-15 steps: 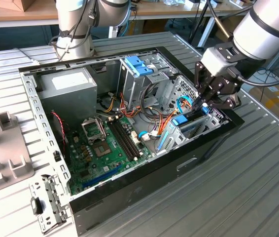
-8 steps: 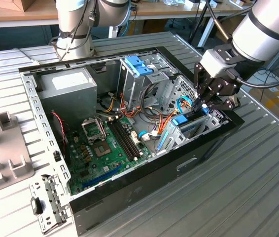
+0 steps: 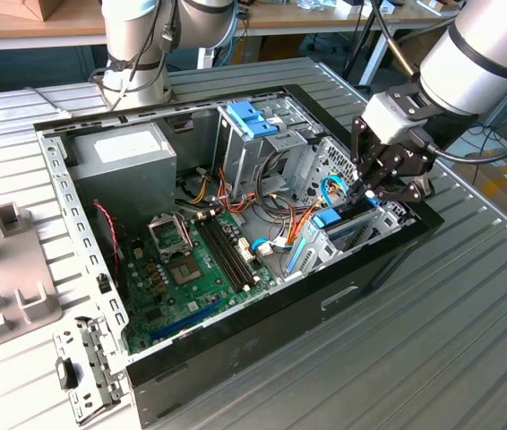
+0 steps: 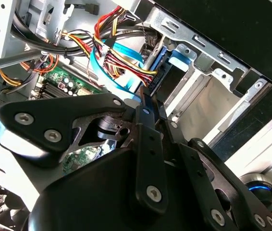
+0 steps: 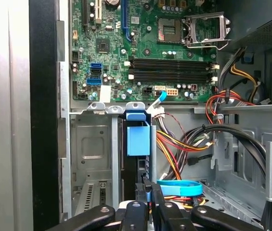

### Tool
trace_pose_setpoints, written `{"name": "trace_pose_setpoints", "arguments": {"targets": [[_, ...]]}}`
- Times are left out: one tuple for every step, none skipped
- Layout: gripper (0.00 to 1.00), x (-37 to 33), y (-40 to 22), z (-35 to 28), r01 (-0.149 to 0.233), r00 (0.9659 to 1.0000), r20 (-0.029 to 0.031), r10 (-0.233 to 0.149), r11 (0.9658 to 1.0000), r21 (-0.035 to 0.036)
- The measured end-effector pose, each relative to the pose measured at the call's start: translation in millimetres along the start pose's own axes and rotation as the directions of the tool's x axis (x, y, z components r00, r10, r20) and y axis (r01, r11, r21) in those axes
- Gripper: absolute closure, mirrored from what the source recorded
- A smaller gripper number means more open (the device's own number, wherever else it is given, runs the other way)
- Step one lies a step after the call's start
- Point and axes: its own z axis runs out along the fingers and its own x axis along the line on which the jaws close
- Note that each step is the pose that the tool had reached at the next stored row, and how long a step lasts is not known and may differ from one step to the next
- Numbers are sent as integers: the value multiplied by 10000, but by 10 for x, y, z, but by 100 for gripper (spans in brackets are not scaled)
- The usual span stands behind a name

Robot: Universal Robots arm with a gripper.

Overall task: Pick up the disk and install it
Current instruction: 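Insert the second disk wire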

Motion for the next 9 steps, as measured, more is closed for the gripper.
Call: {"name": "trace_pose_setpoints", "arguments": {"targets": [[84,1,0,4,0,10000,1,0,10000,0],[84,2,0,11,-1,10000,0,1,10000,0],[84,3,0,20,0,10000,1,0,10000,0],[84,4,0,28,0,10000,1,0,10000,0],[84,6,0,37,0,10000,1,0,10000,0],[84,7,0,44,0,10000,1,0,10000,0],[84,8,0,47,0,10000,-1,0,10000,0],[84,9,0,51,0,10000,-2,0,10000,0],[84,11,0,58,-1,10000,-2,1,10000,0]]}}
